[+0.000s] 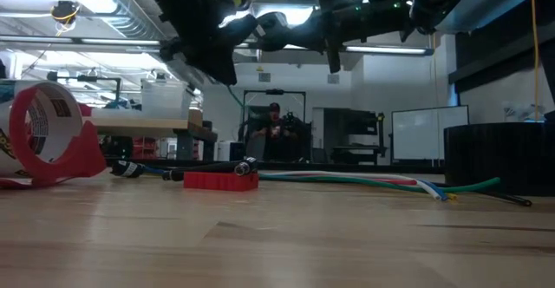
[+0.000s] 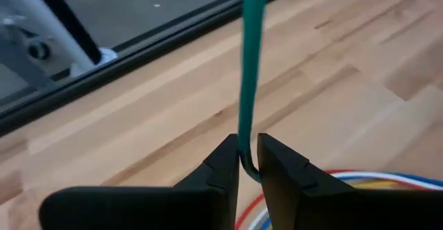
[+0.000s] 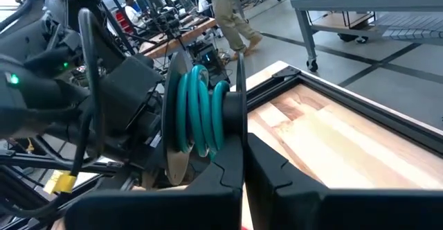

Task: Coil cords
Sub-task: Coil the green wire onto the black spool

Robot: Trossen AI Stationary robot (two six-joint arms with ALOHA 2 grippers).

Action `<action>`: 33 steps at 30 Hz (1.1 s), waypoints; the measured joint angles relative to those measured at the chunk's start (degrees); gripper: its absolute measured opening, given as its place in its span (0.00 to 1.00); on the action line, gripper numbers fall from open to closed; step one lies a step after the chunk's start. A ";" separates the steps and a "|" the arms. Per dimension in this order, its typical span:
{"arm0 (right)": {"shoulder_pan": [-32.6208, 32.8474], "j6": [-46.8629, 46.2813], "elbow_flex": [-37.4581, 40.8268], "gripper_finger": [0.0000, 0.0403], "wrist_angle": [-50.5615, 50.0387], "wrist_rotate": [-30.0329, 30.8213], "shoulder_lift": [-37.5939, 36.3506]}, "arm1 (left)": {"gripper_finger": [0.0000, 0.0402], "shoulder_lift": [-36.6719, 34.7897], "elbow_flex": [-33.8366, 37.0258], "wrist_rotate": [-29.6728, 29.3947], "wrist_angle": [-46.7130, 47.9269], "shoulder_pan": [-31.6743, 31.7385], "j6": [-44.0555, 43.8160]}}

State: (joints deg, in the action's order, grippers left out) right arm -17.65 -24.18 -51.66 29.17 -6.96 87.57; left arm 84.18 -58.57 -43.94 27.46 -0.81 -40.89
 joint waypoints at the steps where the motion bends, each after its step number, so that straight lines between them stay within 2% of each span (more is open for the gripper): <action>1: 0.00 0.00 0.00 0.00 -0.02 0.06 0.00 | 0.11 0.02 0.12 -1.07 0.21 -0.34 -0.77; 6: 0.00 0.02 0.00 0.00 0.14 2.22 0.00 | 0.02 0.02 0.11 -3.80 -0.30 -1.87 -1.65; 11: 0.00 0.02 0.00 0.00 1.25 3.91 0.00 | 0.02 0.02 0.11 -4.28 -0.77 -2.66 -4.12; 21: 0.00 0.02 0.00 0.00 2.12 6.40 0.00 | 0.01 0.02 0.11 -4.02 -12.66 -3.67 1.73; 27: 0.02 -1.24 0.00 0.00 6.06 5.81 0.02 | 0.00 2.13 0.08 -4.01 -16.85 -3.57 1.87; 33: 0.02 -3.99 -0.02 0.00 8.10 2.67 0.02 | 0.00 5.77 0.07 -3.75 -22.17 -2.33 2.01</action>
State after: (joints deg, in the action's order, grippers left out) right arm -17.63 -28.18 -51.68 37.28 -4.29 87.59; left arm 89.95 -58.50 -47.68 5.30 -3.14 -38.87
